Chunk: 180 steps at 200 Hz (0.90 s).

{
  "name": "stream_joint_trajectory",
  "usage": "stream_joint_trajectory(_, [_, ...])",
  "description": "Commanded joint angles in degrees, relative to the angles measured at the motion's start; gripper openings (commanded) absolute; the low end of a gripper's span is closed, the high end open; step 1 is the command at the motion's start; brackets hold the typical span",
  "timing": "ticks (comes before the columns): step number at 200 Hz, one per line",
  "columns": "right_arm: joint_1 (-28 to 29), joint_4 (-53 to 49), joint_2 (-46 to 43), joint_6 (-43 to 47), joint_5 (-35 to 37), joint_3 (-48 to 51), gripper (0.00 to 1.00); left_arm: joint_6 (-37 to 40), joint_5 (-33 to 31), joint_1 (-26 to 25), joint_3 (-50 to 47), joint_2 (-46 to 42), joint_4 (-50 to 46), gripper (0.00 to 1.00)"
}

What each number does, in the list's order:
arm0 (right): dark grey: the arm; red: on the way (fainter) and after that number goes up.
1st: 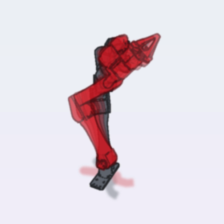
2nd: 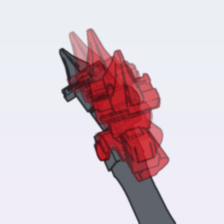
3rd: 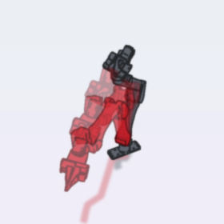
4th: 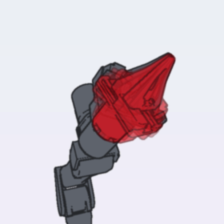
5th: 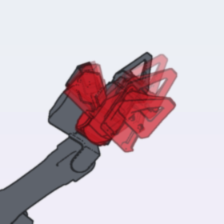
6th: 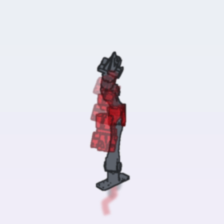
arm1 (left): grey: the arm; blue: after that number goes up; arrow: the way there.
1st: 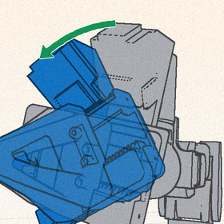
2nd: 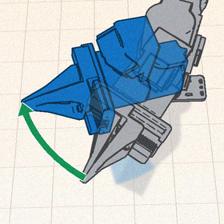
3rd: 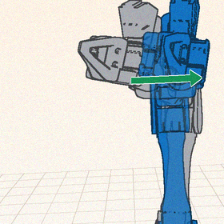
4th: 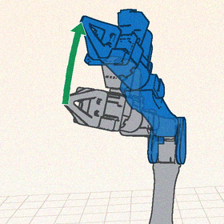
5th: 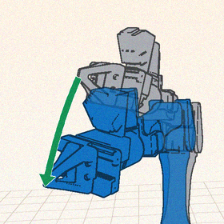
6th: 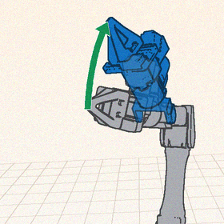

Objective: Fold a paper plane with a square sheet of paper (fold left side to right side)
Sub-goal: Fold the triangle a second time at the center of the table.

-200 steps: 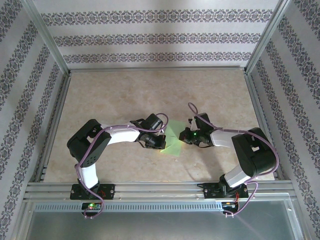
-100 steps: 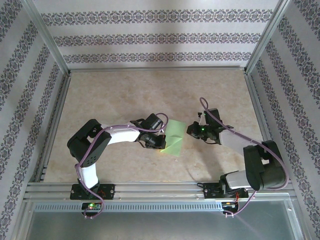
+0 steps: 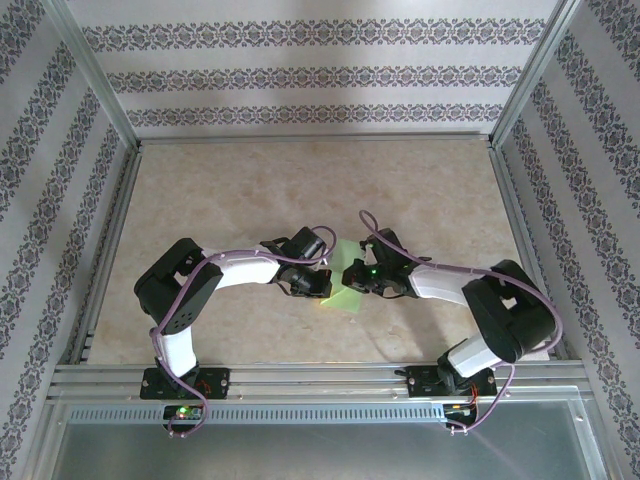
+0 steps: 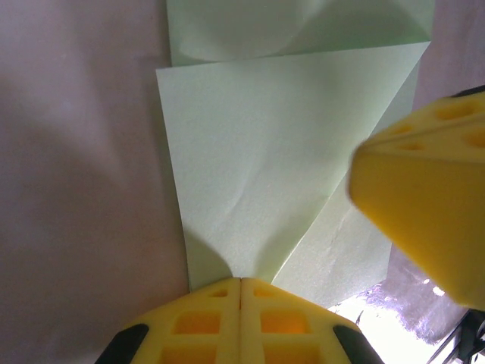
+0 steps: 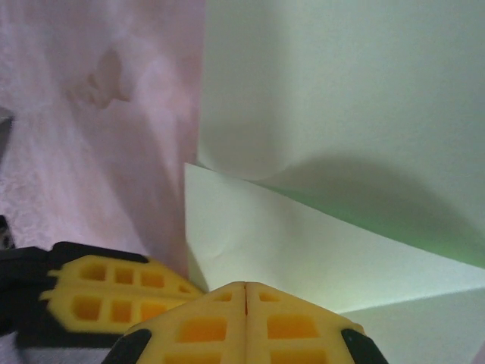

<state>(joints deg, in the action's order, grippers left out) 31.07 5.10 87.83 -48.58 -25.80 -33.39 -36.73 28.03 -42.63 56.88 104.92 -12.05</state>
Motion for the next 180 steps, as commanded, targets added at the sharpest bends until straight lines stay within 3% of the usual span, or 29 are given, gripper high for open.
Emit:
stream_joint_trajectory(1, [1.4,2.6,1.84,-1.24,1.15,-1.68,0.0,-0.89,-2.78,0.09,-2.08,1.67,-4.17,0.0])
stream_joint_trajectory(49, [0.65,0.7,3.31,0.8,4.44,-0.36,0.0,-0.97,-3.46,0.09,-1.71,1.86,-5.42,0.0])
stream_joint_trajectory(137, [-13.18,-2.96,0.37,8.63,3.84,4.4,0.0,-1.05,-3.41,0.09,-1.81,2.12,-5.88,0.0])
stream_joint_trajectory(180, [-14.89,-6.26,-3.28,10.09,3.74,2.86,0.0,-1.06,-2.92,0.09,-1.84,1.99,-5.17,0.0])
